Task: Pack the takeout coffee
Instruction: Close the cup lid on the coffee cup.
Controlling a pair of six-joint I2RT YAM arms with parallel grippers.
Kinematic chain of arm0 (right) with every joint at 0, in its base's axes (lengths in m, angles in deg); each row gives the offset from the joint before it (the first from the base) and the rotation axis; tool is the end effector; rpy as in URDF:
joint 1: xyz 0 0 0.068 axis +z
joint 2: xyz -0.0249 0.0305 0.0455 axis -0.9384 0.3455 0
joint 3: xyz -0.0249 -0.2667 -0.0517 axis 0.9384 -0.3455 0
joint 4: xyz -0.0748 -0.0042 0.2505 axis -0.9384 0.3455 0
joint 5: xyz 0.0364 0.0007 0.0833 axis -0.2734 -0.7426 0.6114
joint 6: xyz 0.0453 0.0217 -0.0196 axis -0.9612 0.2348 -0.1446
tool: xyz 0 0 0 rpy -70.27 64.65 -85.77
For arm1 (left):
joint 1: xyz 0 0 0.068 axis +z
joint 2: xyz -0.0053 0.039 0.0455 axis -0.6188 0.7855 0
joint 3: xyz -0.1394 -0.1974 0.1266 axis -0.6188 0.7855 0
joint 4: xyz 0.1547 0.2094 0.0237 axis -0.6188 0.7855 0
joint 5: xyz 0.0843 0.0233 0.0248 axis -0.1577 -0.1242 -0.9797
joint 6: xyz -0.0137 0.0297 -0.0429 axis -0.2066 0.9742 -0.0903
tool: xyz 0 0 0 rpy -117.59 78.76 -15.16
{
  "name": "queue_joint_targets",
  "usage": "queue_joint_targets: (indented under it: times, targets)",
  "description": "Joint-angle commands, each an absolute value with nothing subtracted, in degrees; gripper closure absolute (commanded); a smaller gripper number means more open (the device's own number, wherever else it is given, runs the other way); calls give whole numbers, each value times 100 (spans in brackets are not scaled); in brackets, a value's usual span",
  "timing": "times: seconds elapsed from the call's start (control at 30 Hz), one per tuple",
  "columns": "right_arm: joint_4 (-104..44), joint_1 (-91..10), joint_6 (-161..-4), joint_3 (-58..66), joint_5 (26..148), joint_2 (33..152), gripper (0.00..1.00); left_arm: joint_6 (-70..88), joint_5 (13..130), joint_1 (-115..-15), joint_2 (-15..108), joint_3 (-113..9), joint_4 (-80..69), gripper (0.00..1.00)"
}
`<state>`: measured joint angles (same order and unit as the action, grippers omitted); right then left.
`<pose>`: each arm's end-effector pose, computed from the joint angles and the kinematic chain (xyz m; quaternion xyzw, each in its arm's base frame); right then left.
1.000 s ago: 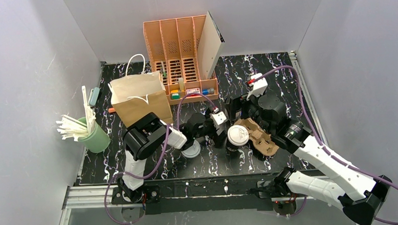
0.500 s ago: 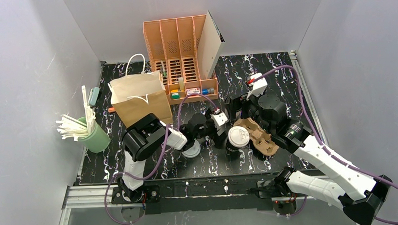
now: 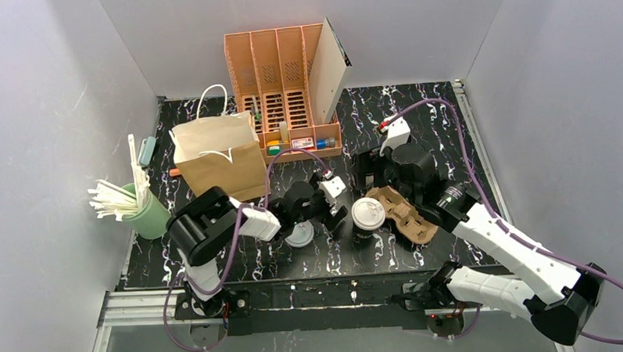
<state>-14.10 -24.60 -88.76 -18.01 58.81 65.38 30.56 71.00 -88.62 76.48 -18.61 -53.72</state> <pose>0.1592 0.1424 0.3544 -0.1175 0.7892 0.1581 0.5817 0.2180 -0.2710 0.1386 0.4364 0.6663 -0.2574 0.5472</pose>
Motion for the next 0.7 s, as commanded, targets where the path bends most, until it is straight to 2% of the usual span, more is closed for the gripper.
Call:
queue_joint_targets:
  times: [0.0,0.27,0.3,0.4,0.47,0.57,0.67]
  targets:
    - [-742,-2448,-9329,-1280,5844,6649,2,2437,6651,-8889,6598,-1535,-5229,2]
    - [695,-2453,-9943,-835,6633,6941,10,1157,6223,-8955,4693,-799,-4673,2]
    - [815,-2453,-9999,-835,6816,6979,10,1022,6133,-8970,4423,-803,-4358,2]
    - [1182,-2456,-10203,-886,7284,7127,2,626,5956,-8982,3877,-930,-3499,2]
    - [1392,-2457,-10367,-909,7313,7206,2,253,5792,-8985,3640,-1089,-2877,2]
    - [1604,-2453,-10658,-1049,7200,7073,11,-173,5836,-8991,3635,-1537,-1894,2]
    - [1593,-2453,-10965,-1307,7042,6756,22,-573,6483,-8995,3710,-1766,-1791,2]
